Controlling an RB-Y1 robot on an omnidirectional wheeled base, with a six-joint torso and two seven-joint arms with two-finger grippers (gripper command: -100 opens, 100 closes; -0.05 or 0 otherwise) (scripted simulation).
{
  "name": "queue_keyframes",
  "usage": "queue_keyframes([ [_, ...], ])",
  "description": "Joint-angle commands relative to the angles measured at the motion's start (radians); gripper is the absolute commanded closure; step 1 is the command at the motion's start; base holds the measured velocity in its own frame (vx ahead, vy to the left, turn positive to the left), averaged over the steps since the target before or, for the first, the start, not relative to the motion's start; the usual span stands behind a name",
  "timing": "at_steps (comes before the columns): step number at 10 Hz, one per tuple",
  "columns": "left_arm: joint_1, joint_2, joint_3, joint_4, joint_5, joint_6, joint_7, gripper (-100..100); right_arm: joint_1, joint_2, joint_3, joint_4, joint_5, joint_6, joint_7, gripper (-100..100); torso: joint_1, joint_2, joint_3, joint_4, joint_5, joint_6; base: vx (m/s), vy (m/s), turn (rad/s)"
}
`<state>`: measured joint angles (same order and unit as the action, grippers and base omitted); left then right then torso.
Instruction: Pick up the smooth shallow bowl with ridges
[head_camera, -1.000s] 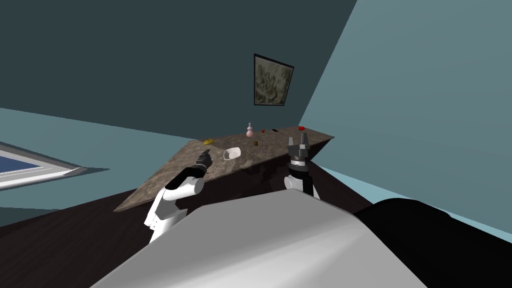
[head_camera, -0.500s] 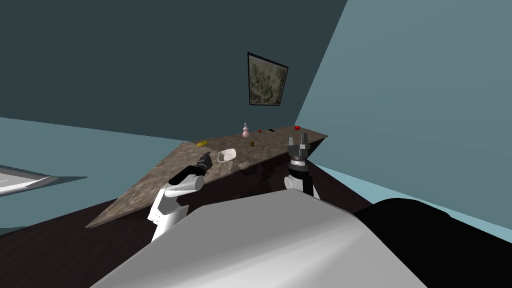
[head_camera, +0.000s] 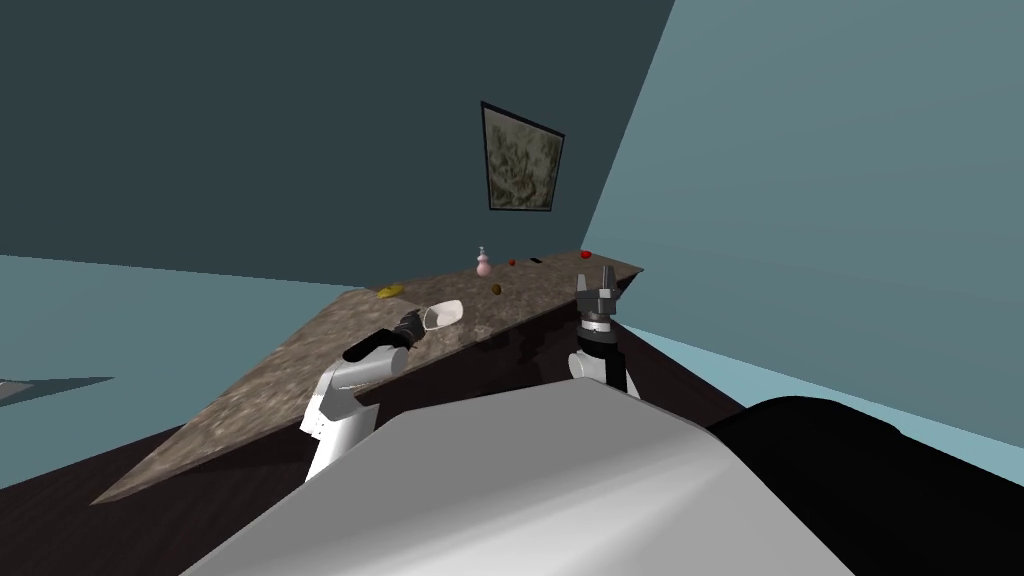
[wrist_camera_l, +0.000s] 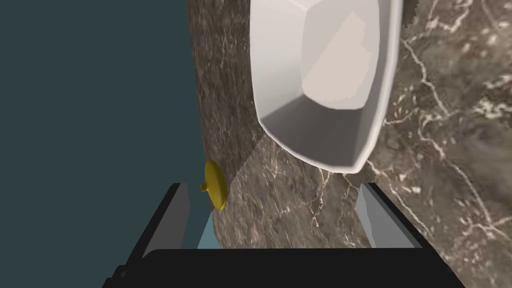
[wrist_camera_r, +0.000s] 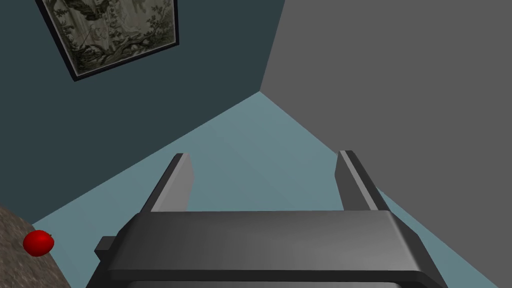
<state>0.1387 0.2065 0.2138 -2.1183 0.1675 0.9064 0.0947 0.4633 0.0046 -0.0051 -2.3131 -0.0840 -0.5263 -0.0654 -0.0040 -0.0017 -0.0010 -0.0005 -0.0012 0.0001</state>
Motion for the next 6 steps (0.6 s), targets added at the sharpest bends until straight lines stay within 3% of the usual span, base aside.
queue_keyframes([
  [1,-0.008,-0.001,0.003,0.009,-0.004,0.035,0.011,-100,0.0,0.0,0.0,0.0,0.0,0.0,0.0,0,0.0,0.0,0.0,0.0,0.0,0.0,0.029,-0.043,-0.044],
  [6,-0.044,0.004,0.025,0.068,-0.017,0.183,0.071,-100,0.0,0.0,0.0,0.0,0.0,0.0,0.0,0,0.001,-0.001,0.0,0.0,0.0,0.0,0.038,-0.047,-0.101],
])
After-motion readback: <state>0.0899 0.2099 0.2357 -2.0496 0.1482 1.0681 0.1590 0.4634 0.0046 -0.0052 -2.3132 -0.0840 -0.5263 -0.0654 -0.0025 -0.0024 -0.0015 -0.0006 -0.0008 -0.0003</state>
